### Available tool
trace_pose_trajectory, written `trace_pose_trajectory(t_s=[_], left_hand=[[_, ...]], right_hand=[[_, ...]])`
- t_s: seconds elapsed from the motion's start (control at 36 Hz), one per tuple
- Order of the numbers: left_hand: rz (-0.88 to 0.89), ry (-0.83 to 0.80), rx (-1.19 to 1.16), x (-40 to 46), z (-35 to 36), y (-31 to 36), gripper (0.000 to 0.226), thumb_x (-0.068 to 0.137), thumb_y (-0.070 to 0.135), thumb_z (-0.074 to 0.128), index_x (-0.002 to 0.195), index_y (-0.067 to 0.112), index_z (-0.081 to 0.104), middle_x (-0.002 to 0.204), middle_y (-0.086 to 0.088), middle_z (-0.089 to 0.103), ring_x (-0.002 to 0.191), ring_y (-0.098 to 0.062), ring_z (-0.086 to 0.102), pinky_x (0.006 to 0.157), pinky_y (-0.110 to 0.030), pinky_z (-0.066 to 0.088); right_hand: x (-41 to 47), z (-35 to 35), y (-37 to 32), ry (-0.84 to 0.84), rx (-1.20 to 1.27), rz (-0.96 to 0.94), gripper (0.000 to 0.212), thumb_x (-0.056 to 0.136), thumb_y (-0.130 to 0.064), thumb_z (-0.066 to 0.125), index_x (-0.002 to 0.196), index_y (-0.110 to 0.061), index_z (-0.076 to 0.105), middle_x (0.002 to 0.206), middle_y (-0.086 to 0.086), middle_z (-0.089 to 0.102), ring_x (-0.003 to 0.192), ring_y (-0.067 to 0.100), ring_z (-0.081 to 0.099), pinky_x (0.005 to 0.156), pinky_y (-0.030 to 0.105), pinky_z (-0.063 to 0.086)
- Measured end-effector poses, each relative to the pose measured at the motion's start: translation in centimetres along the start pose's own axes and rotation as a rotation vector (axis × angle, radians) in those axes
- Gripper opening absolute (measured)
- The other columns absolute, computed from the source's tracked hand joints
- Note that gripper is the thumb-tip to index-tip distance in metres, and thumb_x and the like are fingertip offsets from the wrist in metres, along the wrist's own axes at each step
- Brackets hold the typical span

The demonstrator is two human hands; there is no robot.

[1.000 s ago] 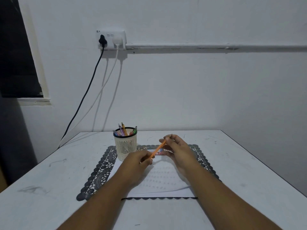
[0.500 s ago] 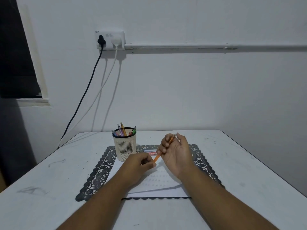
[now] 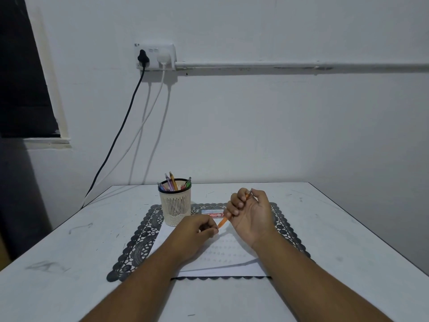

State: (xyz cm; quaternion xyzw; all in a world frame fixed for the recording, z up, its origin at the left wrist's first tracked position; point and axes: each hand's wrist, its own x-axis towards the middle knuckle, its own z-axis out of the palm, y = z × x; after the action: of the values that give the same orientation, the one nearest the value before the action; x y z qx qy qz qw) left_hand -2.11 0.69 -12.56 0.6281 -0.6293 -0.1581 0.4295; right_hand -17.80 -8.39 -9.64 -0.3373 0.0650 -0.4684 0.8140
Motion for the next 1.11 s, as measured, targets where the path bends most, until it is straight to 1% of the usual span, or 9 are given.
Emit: trace_pose_trajectory(t_s=[0.06,0.17,0.36,0.44,0.64,0.83,0.92,1.03,1.11], left_hand=[[0.002,-0.002,0.008,0.04,0.02,-0.01,0.017,0.093,0.015,0.071,0.078,0.024,0.072,0.074,0.006,0.067,0.067,0.000,0.052,0.062,-0.017,0.040],[-0.001,-0.008,-0.010,0.09,0.09,-0.05,0.017,0.093,0.014,0.071,0.079,0.023,0.072,0.079,-0.001,0.069,0.067,0.000,0.053,0.062,-0.016,0.041],[0.005,-0.010,-0.006,0.12,0.14,-0.05,0.016,0.093,0.014,0.071,0.079,0.021,0.073,0.077,0.001,0.069,0.066,0.001,0.053,0.062,-0.013,0.041],[0.006,-0.010,-0.010,0.14,0.11,-0.04,0.016,0.093,0.013,0.071,0.079,0.022,0.073,0.078,-0.001,0.070,0.065,0.002,0.052,0.061,-0.013,0.041],[0.001,-0.005,-0.018,0.11,0.17,-0.01,0.017,0.092,0.013,0.072,0.077,0.022,0.072,0.073,0.006,0.068,0.065,0.001,0.052,0.061,-0.012,0.040],[-0.004,-0.018,-0.019,0.11,0.07,-0.04,0.019,0.093,0.014,0.072,0.077,0.024,0.071,0.069,0.014,0.064,0.064,0.003,0.051,0.061,-0.013,0.040],[-0.007,-0.027,0.007,0.17,-0.01,-0.08,0.019,0.093,0.015,0.072,0.077,0.026,0.072,0.071,0.015,0.065,0.065,0.004,0.052,0.061,-0.012,0.040],[-0.005,-0.023,0.004,0.22,0.06,-0.02,0.018,0.094,0.016,0.071,0.078,0.025,0.071,0.071,0.015,0.066,0.065,0.004,0.052,0.062,-0.013,0.040],[0.000,-0.023,0.005,0.17,0.03,-0.04,0.018,0.093,0.015,0.072,0.077,0.024,0.071,0.070,0.013,0.065,0.065,0.002,0.051,0.061,-0.013,0.040]], right_hand=[[-0.01,-0.05,-0.05,0.000,-0.011,-0.007,0.026,0.089,-0.030,0.041,0.066,-0.017,0.039,0.065,0.002,0.029,0.055,0.018,0.026,0.058,0.034,0.029],[0.02,-0.13,-0.20,-0.013,-0.032,-0.016,0.025,0.088,-0.028,0.040,0.065,-0.017,0.038,0.065,0.002,0.027,0.055,0.018,0.025,0.058,0.034,0.027],[-0.12,-0.04,-0.13,-0.046,-0.044,-0.011,0.028,0.087,-0.034,0.044,0.066,-0.016,0.041,0.066,0.002,0.028,0.057,0.018,0.024,0.058,0.034,0.030],[-0.14,-0.04,-0.16,-0.044,-0.053,-0.012,0.029,0.088,-0.035,0.043,0.066,-0.016,0.040,0.066,0.002,0.028,0.058,0.018,0.023,0.057,0.034,0.030],[-0.13,-0.04,-0.44,-0.045,-0.088,-0.010,0.025,0.087,-0.027,0.039,0.064,-0.017,0.033,0.065,0.003,0.024,0.064,0.021,0.013,0.058,0.035,0.026],[-0.34,0.11,-0.32,-0.064,-0.070,-0.001,0.028,0.088,-0.031,0.040,0.065,-0.016,0.037,0.066,0.002,0.025,0.060,0.018,0.020,0.058,0.035,0.026],[-0.40,0.22,-0.47,-0.069,-0.086,-0.004,0.025,0.086,-0.028,0.041,0.064,-0.016,0.035,0.065,0.003,0.024,0.060,0.019,0.018,0.057,0.034,0.026],[-0.38,0.09,-0.47,-0.072,-0.052,0.002,0.031,0.092,-0.029,0.036,0.064,-0.016,0.038,0.065,0.002,0.026,0.060,0.018,0.019,0.058,0.035,0.026],[-0.39,0.16,-0.45,-0.084,-0.069,0.003,0.030,0.090,-0.028,0.038,0.064,-0.016,0.037,0.065,0.002,0.025,0.060,0.018,0.020,0.058,0.035,0.026]])
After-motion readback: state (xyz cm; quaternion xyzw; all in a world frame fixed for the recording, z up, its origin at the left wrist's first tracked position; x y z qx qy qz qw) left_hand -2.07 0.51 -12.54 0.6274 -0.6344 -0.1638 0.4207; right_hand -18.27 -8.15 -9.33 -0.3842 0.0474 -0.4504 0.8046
